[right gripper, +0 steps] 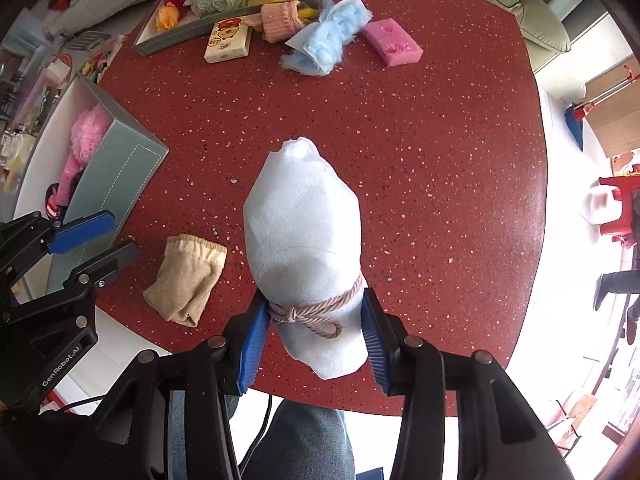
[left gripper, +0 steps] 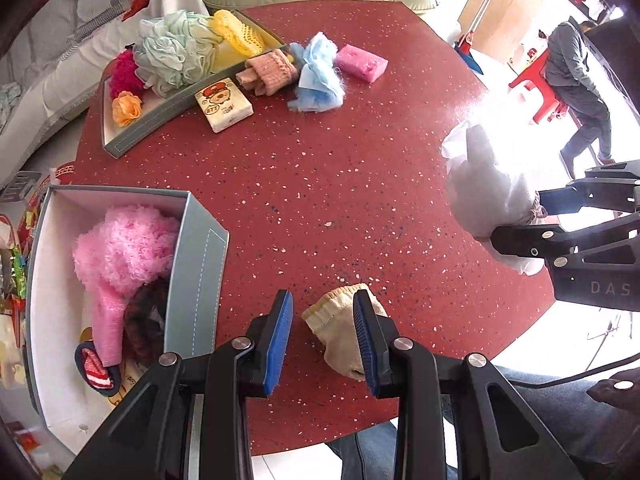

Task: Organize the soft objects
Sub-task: 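Lift and carry the sock and white bundle with both tools over the box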

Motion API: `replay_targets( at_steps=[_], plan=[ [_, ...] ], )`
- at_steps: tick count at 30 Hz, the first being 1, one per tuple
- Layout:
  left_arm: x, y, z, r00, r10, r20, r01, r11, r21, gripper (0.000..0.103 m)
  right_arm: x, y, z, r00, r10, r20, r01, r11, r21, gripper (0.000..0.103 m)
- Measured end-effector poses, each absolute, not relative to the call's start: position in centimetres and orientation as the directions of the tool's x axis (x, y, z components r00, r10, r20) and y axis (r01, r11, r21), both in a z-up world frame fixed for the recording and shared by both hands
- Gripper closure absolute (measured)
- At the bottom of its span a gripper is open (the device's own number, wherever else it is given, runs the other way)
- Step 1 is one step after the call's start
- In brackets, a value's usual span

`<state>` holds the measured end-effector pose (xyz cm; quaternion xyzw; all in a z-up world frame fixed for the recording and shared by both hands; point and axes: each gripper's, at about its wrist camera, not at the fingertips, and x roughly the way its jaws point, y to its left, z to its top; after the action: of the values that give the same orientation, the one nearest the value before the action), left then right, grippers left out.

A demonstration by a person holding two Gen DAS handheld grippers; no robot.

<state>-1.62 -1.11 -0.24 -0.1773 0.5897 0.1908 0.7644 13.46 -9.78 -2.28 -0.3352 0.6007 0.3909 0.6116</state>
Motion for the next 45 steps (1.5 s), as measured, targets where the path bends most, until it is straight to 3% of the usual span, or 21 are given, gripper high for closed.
replay_targets(
  at_steps=[17, 22, 23, 26, 32, 35, 37, 39, 41, 45],
  plan=[
    [-5.2, 2.4, 0.2, 0.264, 0.144, -0.954, -0.64, 0.766, -0.061, 0.07, 9.6, -5.3, -0.7, 0.002, 0.092, -0.996, -0.942, 0.333, 0.029, 0.055],
    [-4.7, 1.8, -1.1, 0.272, 0.052, -0.961, -0.606, 0.785, -0.129, 0.069, 8.7, -4.7, -0.7, 0.002, 0.086, -0.996, -0.953, 0.302, 0.024, 0.055],
    [-4.1, 1.3, -1.5, 0.271, 0.027, -0.962, -0.585, 0.798, -0.142, 0.066, 8.6, -4.8, -0.7, 0.003, 0.085, -0.996, -0.954, 0.3, 0.023, 0.055],
    [-2.3, -0.4, -2.4, 0.281, 0.0, -0.96, -0.546, 0.822, -0.16, 0.008, 9.0, -5.5, -0.9, 0.012, 0.073, -0.997, -0.951, 0.309, 0.011, 0.055],
    [0.6, -0.1, -7.5, 0.166, -0.081, -0.983, -0.603, 0.78, -0.166, 0.006, 11.7, -9.0, -1.8, 0.01, 0.03, -1.0, -0.913, 0.408, 0.003, 0.055],
    [1.3, -0.1, -10.2, 0.115, -0.131, -0.985, -0.632, 0.756, -0.174, 0.007, 12.8, -10.6, -2.4, 0.004, 0.007, -1.0, -0.894, 0.448, 0.0, 0.055],
    [1.7, -0.5, -11.1, 0.09, -0.143, -0.986, -0.623, 0.764, -0.168, 0.026, 13.4, -11.5, -2.6, 0.004, -0.004, -1.0, -0.887, 0.462, -0.005, 0.055],
    [1.9, -0.9, -11.7, 0.07, -0.162, -0.984, -0.615, 0.77, -0.17, 0.058, 13.8, -12.3, -2.7, 0.003, -0.012, -1.0, -0.88, 0.475, -0.008, 0.055],
    [1.6, -0.9, -11.7, 0.074, -0.168, -0.983, -0.619, 0.765, -0.178, 0.07, 14.1, -12.9, -2.8, 0.001, -0.015, -1.0, -0.872, 0.489, -0.008, 0.055],
    [0.8, -0.7, -10.0, 0.109, -0.146, -0.983, -0.627, 0.758, -0.182, 0.07, 14.6, -13.0, -2.5, -0.003, -0.001, -1.0, -0.864, 0.504, 0.002, 0.055]
  ],
)
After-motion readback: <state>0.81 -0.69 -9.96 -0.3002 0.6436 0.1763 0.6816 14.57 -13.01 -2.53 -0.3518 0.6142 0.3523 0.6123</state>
